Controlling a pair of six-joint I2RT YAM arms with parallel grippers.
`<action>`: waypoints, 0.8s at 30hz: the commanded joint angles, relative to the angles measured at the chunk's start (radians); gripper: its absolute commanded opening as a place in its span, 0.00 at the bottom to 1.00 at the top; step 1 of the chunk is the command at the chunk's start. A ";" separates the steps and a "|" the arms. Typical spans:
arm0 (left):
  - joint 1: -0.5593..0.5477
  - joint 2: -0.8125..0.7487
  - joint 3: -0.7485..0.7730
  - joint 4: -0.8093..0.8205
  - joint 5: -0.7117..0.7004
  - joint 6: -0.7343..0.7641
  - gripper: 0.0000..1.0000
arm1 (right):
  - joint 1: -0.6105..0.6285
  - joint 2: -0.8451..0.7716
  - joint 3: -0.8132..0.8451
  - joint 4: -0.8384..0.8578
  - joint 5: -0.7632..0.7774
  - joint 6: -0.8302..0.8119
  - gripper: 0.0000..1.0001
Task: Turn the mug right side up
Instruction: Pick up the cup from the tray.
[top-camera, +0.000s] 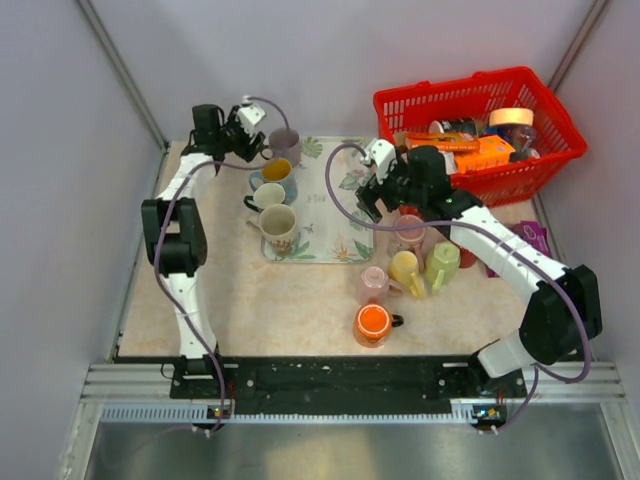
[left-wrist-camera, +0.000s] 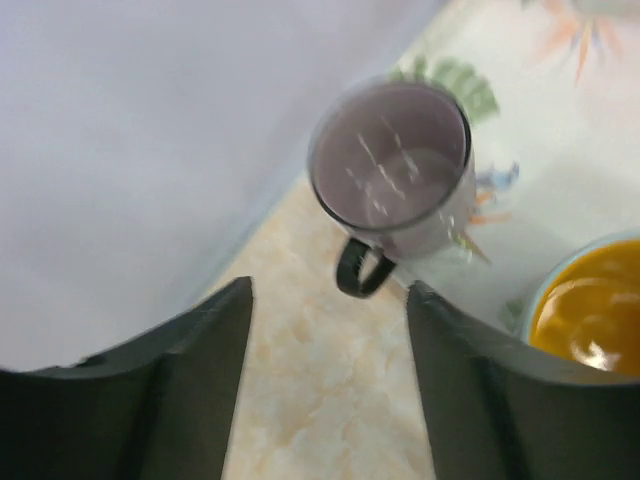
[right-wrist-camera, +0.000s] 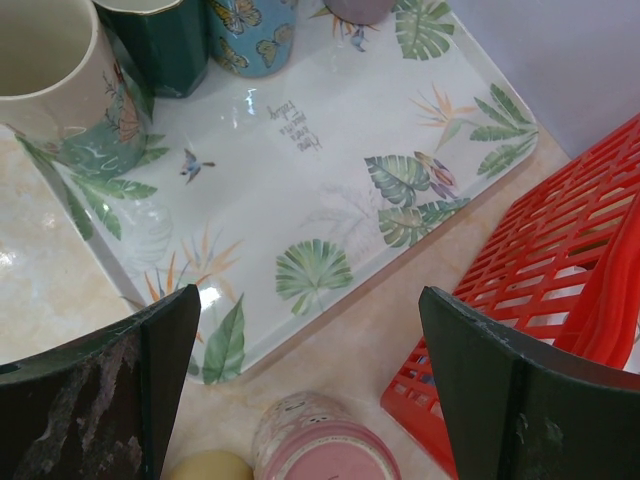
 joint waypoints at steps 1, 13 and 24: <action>0.005 -0.242 -0.046 0.165 0.032 -0.119 0.99 | -0.029 -0.045 -0.030 -0.029 -0.013 0.016 0.91; 0.005 -0.800 -0.346 -0.182 -0.249 -0.547 0.99 | -0.001 -0.044 -0.039 -0.110 0.015 0.049 0.99; 0.003 -1.190 -0.744 -0.415 -0.150 -0.618 0.99 | 0.066 -0.071 0.033 -0.299 -0.077 -0.034 0.99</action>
